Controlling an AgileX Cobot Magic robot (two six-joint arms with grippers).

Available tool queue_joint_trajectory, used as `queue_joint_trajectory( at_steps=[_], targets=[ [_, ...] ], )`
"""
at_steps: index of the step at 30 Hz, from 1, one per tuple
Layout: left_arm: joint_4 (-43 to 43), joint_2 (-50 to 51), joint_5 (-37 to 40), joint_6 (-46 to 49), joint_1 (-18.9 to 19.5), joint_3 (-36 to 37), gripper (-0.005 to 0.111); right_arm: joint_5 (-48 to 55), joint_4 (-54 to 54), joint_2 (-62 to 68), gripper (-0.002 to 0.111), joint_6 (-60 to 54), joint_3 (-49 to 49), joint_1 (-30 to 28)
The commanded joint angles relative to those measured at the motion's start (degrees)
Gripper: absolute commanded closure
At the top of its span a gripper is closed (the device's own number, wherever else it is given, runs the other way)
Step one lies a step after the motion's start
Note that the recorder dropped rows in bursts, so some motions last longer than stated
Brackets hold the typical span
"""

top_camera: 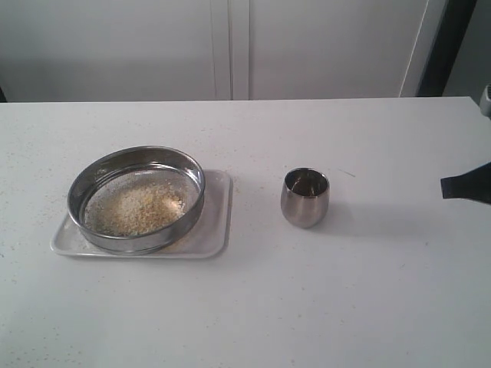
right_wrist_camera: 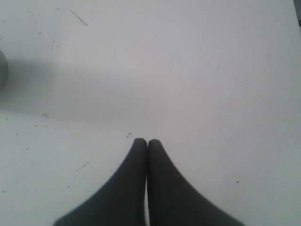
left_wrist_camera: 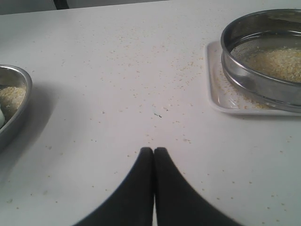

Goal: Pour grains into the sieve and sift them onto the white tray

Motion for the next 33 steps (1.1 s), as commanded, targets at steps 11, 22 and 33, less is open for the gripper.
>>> queue_joint_trajectory(
  at_steps=[11, 22, 33],
  targets=[
    [-5.01, -0.26, -1.33, -2.66, -0.25, 0.30, 0.107, -0.33, 0.06, -0.46, 0.108, -0.17, 0.52, -0.35],
    [-17.14, -0.26, -13.24, -18.46, -0.25, 0.30, 0.107, -0.33, 0.06, -0.46, 0.108, -0.17, 0.52, -0.35],
    [-7.12, 4.87, -11.35, -22.81, -0.25, -7.73, 0.107, -0.33, 0.06, -0.46, 0.108, -0.17, 0.52, -0.35]
  ],
)
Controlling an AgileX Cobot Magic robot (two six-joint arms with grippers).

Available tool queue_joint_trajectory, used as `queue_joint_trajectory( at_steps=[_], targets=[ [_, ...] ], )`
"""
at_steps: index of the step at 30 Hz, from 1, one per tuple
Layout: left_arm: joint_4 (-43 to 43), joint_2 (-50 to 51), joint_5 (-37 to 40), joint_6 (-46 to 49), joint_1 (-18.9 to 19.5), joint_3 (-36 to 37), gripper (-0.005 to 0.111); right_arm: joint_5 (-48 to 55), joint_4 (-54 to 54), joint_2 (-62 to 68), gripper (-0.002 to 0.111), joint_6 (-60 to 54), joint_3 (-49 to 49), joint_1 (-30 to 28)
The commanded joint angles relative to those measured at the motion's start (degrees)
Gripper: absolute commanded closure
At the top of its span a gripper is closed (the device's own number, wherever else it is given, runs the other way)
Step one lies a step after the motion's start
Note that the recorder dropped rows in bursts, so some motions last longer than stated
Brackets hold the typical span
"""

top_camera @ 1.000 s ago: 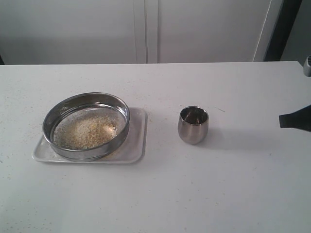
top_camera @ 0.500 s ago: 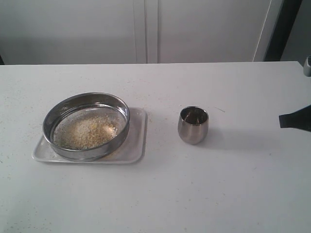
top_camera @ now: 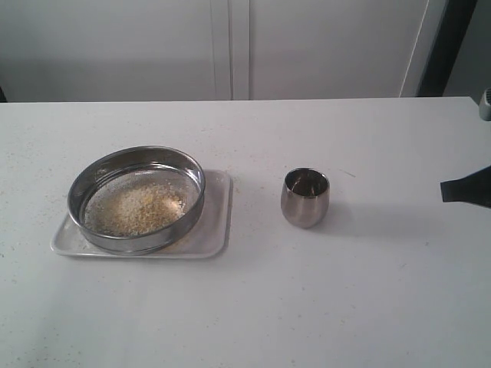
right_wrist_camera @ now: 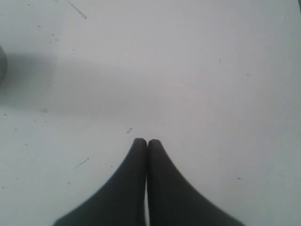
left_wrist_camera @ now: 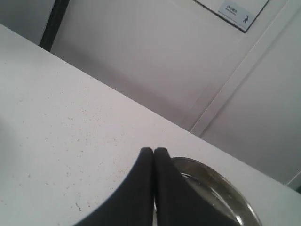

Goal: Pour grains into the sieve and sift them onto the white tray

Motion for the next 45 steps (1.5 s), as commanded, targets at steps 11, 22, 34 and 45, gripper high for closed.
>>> queue_joint_trajectory(
  at_steps=[11, 22, 34, 45],
  targets=[
    [6.84, 28.31, 13.97, 15.19, -0.25, -20.55, 0.107, -0.44, 0.06, -0.46, 0.108, -0.17, 0.22, -0.35],
    [-2.16, 49.10, 31.71, 33.53, -0.25, -39.95, 0.107, -0.44, 0.06, -0.46, 0.108, -0.17, 0.22, -0.35],
    [-10.97, 74.50, 41.67, 48.87, -2.52, -57.11, 0.107, -0.44, 0.06, -0.46, 0.108, -0.17, 0.22, -0.35],
    [2.88, 87.43, 43.84, 35.96, -7.65, -68.09, 0.107, -0.44, 0.06, -0.46, 0.108, -0.17, 0.22, -0.35]
  ],
)
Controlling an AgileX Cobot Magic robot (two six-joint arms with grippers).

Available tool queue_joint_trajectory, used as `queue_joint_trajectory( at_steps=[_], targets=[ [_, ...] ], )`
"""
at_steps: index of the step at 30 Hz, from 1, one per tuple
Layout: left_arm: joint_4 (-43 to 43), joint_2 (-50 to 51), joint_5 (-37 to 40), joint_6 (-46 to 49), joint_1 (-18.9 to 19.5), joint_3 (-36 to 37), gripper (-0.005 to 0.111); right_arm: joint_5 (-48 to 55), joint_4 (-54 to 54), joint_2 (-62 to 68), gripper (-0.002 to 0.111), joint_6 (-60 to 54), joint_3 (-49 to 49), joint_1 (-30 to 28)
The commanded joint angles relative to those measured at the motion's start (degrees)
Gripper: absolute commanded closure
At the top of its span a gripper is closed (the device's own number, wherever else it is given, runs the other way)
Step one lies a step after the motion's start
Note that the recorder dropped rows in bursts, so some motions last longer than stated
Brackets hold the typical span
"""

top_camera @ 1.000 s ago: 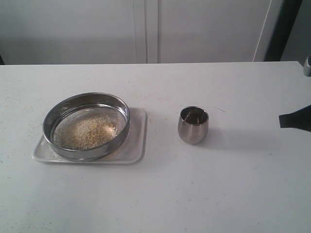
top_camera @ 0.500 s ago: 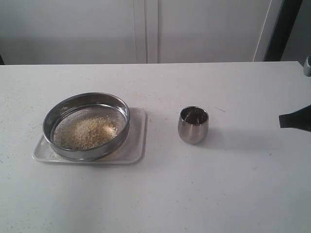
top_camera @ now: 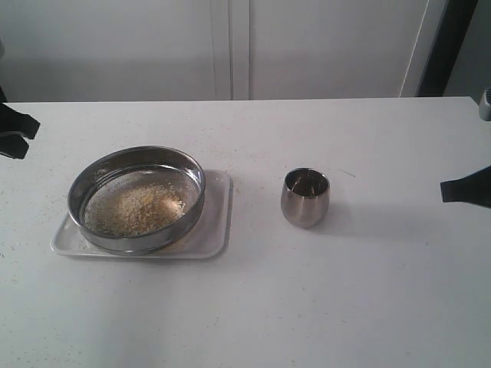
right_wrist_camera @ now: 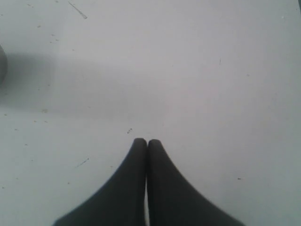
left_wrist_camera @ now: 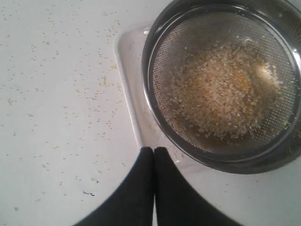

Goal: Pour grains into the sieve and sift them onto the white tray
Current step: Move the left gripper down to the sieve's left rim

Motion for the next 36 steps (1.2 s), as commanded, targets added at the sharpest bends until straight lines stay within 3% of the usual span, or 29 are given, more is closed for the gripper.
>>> queue_joint_trajectory(
  at_steps=[1, 5, 12, 15, 36],
  targets=[
    [3.37, 3.86, 2.32, -4.39, -1.67, -4.02, 0.107, -0.44, 0.06, -0.46, 0.108, -0.17, 0.22, -0.35],
    [3.44, 6.97, 2.44, -4.68, -3.00, -6.72, 0.096, -0.44, 0.06, -0.46, 0.108, -0.17, 0.22, -0.35],
    [-0.89, 12.69, 1.60, -3.39, -3.31, -9.44, 0.046, -0.57, 0.06, -0.46, 0.108, -0.17, 0.22, -0.35],
    [-3.76, 14.32, -0.41, -0.47, -3.31, -9.44, 0.035, -0.57, 0.06, -0.46, 0.108, -0.17, 0.22, -0.35],
    [-2.37, 24.89, -14.10, -3.55, -3.31, -9.56, 0.046, -0.44, 0.06, -0.46, 0.108, -0.27, 0.22, -0.35]
  ],
)
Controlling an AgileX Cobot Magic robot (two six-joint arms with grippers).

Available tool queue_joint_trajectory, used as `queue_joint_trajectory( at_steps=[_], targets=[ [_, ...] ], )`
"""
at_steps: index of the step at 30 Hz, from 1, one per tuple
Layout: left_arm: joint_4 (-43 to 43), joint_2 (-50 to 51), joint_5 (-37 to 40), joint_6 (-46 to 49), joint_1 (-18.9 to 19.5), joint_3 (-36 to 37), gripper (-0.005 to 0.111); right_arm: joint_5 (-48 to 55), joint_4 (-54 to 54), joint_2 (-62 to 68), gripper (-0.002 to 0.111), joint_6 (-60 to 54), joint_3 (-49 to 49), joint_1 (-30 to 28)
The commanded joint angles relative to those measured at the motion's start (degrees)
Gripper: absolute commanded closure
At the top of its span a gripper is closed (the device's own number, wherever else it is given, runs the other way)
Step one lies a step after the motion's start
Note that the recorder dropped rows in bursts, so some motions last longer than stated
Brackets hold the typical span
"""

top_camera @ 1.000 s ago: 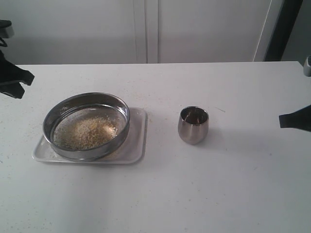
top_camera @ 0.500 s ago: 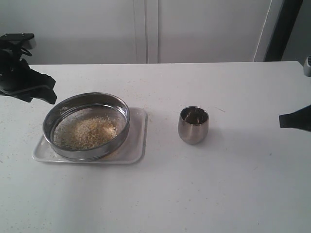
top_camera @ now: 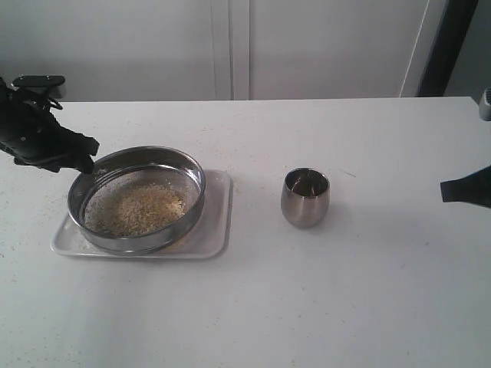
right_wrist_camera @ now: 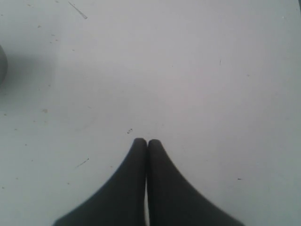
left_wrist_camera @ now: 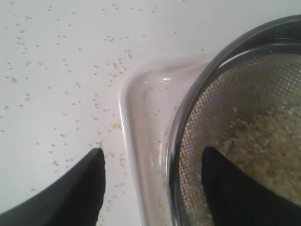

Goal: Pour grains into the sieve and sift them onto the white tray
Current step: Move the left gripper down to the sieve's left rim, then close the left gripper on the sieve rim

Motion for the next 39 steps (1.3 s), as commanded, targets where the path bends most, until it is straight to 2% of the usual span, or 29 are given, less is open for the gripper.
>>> queue_joint_trajectory(
  at_steps=[1, 10, 17, 32, 35, 39],
  targets=[
    [-0.33, 1.90, -1.75, -0.53, -0.29, -0.37, 0.046, -0.44, 0.06, -0.46, 0.108, -0.79, 0.22, -0.35],
    [-0.33, 4.97, -3.01, -0.53, -0.54, -0.48, 0.047, -0.44, 0.06, -0.46, 0.108, -0.53, 0.22, -0.35],
    [3.59, 4.97, -5.91, -1.92, -5.46, -0.48, 0.050, -0.44, 0.06, -0.46, 0.108, -0.53, 0.22, -0.35],
    [4.36, 7.40, -7.09, -3.16, -5.46, -0.48, 0.051, -0.44, 0.06, -0.46, 0.108, -0.53, 0.22, -0.35],
    [4.44, 7.40, -7.09, -3.16, -5.46, -0.48, 0.063, -0.44, 0.06, -0.46, 0.108, -0.53, 0.22, -0.35],
    [4.44, 7.29, -5.94, -3.16, -5.46, -0.48, 0.093, -0.44, 0.06, -0.46, 0.108, -0.53, 0.22, -0.35]
  ],
)
